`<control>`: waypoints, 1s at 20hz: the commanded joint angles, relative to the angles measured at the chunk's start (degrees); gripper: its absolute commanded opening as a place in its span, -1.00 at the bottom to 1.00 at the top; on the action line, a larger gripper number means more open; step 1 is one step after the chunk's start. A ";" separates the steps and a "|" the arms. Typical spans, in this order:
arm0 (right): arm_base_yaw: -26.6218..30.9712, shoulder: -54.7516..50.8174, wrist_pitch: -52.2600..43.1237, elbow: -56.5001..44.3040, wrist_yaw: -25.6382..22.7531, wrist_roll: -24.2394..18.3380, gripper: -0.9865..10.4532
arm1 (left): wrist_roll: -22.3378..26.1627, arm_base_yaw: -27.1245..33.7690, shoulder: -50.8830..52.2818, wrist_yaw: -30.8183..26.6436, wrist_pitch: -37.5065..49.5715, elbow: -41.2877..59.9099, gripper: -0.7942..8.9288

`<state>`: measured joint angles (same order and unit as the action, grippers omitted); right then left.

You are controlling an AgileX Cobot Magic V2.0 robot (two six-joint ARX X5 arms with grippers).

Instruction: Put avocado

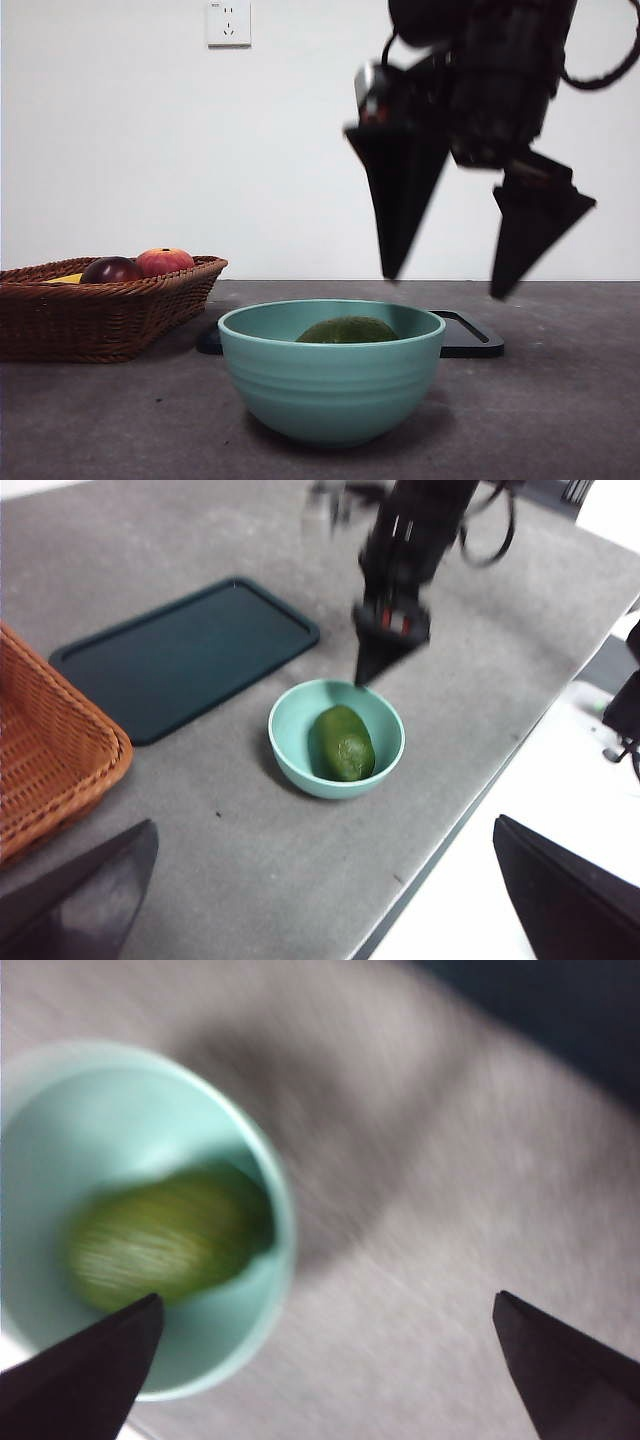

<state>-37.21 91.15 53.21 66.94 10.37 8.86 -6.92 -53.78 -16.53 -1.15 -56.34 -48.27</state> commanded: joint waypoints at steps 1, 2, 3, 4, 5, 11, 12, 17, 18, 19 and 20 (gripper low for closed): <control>-0.90 2.80 0.44 1.01 -0.76 -0.94 0.19 | 0.48 -0.59 1.33 0.00 0.70 -0.52 0.44; -0.94 3.52 0.35 1.01 -1.40 -0.94 0.19 | 0.50 -0.59 1.90 0.00 0.72 -0.52 0.44; -1.07 4.13 0.09 1.01 -1.62 -0.92 0.19 | 0.50 -0.59 2.40 0.00 0.92 -0.52 0.44; -1.31 4.87 -0.39 1.01 -1.62 -0.90 0.19 | 0.98 -0.59 2.71 0.00 1.20 -0.52 0.44; -1.33 5.53 -0.63 0.98 -1.68 -0.90 0.19 | 1.55 -0.59 2.93 0.00 1.60 -0.52 0.44; -2.67 8.90 -3.45 1.01 -1.09 0.13 -0.25 | 1.99 -0.57 3.06 0.00 1.88 -0.52 0.44; -2.91 8.90 -4.02 1.01 -0.39 0.22 -0.40 | 1.99 -0.57 3.06 0.00 1.88 -0.52 0.44; -3.61 8.92 -5.40 1.01 4.57 0.35 -0.82 | 1.99 -0.57 3.06 0.00 1.90 -0.52 0.44; -3.58 8.92 -5.40 1.01 4.11 1.09 -0.82 | 1.99 -0.57 3.06 0.00 1.90 -0.52 0.44; -3.58 8.92 -5.35 1.03 3.30 2.60 -0.82 | 1.99 -0.57 3.08 0.00 1.90 -0.52 0.44; -3.58 8.92 -5.29 1.09 2.99 3.80 -0.82 | 1.99 -0.57 3.06 0.00 1.90 -0.52 0.44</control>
<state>-40.18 99.24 48.03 66.94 13.76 10.94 -5.43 -53.80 -13.56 -1.15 -55.05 -48.27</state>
